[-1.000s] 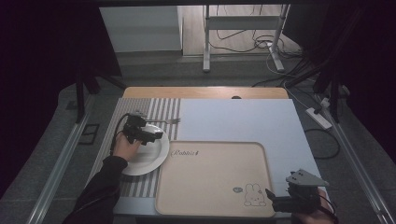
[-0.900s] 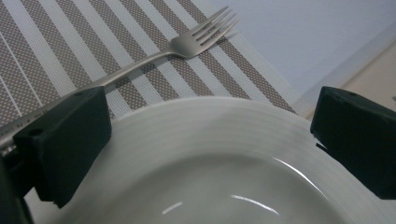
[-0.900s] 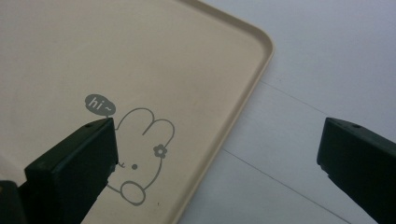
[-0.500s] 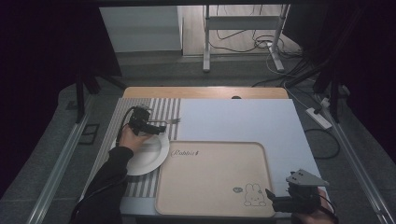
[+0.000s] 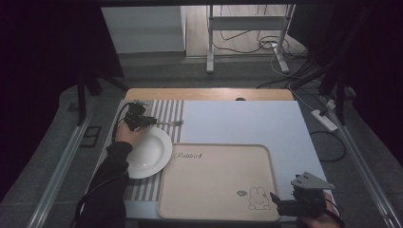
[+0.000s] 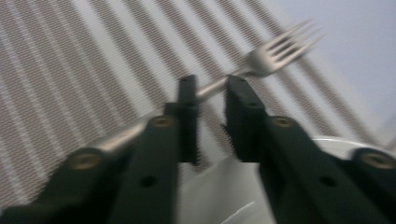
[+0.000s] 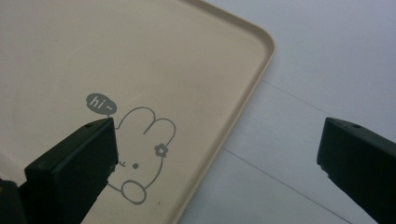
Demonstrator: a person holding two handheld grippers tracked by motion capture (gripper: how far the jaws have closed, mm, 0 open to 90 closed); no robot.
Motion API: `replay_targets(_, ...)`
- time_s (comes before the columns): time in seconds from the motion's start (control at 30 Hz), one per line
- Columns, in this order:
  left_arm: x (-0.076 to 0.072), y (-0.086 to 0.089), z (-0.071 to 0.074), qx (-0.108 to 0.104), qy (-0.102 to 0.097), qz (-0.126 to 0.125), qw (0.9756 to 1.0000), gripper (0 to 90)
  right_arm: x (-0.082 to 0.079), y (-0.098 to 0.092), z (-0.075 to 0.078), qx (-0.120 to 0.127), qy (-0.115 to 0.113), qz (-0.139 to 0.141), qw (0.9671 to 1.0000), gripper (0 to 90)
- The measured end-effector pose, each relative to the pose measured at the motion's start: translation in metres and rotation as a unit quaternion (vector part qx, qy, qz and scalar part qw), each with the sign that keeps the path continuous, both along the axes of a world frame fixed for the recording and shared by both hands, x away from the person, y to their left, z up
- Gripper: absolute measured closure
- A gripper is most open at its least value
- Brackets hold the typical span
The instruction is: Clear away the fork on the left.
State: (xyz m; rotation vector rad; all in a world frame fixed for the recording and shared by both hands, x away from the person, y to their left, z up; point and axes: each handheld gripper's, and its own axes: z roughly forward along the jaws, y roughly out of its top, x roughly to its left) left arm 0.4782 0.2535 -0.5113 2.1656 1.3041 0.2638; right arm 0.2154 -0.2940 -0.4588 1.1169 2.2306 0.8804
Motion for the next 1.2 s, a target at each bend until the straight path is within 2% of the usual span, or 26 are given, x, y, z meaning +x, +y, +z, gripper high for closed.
replay_targets(0.07, 0.008, 0.002, -0.002, 0.016, 0.011, 0.010, 0.9998, 88.9, 0.000, 0.000, 0.000, 0.000, 0.001, 0.001, 1.0000, 0.0)
replay_targets(0.23, 0.018, 0.000, -0.005, 0.030, 0.024, 0.020, 0.9991, 88.9, 0.000, 0.000, 0.000, 0.001, 0.002, 0.001, 1.0000, 0.0)
replay_targets(0.27, 0.020, -0.001, -0.006, 0.041, 0.027, 0.026, 0.9984, 88.9, 0.000, 0.000, 0.000, 0.001, 0.002, 0.001, 1.0000, 0.0)
replay_targets(0.37, 0.027, -0.003, -0.008, 0.058, 0.038, 0.044, 0.9966, 88.8, 0.000, 0.000, 0.000, 0.000, 0.002, 0.002, 1.0000, 0.0)
replay_targets(0.5, 0.030, -0.001, -0.009, 0.080, 0.047, 0.048, 0.9945, 88.8, 0.000, 0.000, 0.000, 0.000, 0.002, 0.003, 1.0000, 0.0)
replay_targets(0.67, 0.028, 0.005, -0.008, 0.072, 0.059, 0.043, 0.9947, 88.9, 0.000, 0.000, 0.000, 0.000, 0.003, 0.005, 1.0000, 0.0)
replay_targets(0.83, 0.018, 0.010, -0.007, 0.070, 0.076, 0.012, 0.9946, 89.0, 0.000, 0.001, 0.000, -0.004, 0.003, 0.005, 1.0000, 0.0)
replay_targets(1.03, 0.013, 0.016, -0.006, 0.055, 0.095, -0.010, 0.9939, 89.0, 0.000, 0.002, -0.001, -0.007, 0.005, 0.007, 0.9999, 0.0)
replay_targets(1.2, 0.012, 0.017, -0.007, 0.048, 0.096, -0.009, 0.9942, 89.0, -0.001, 0.002, -0.001, -0.010, 0.005, 0.009, 0.9999, 0.0)
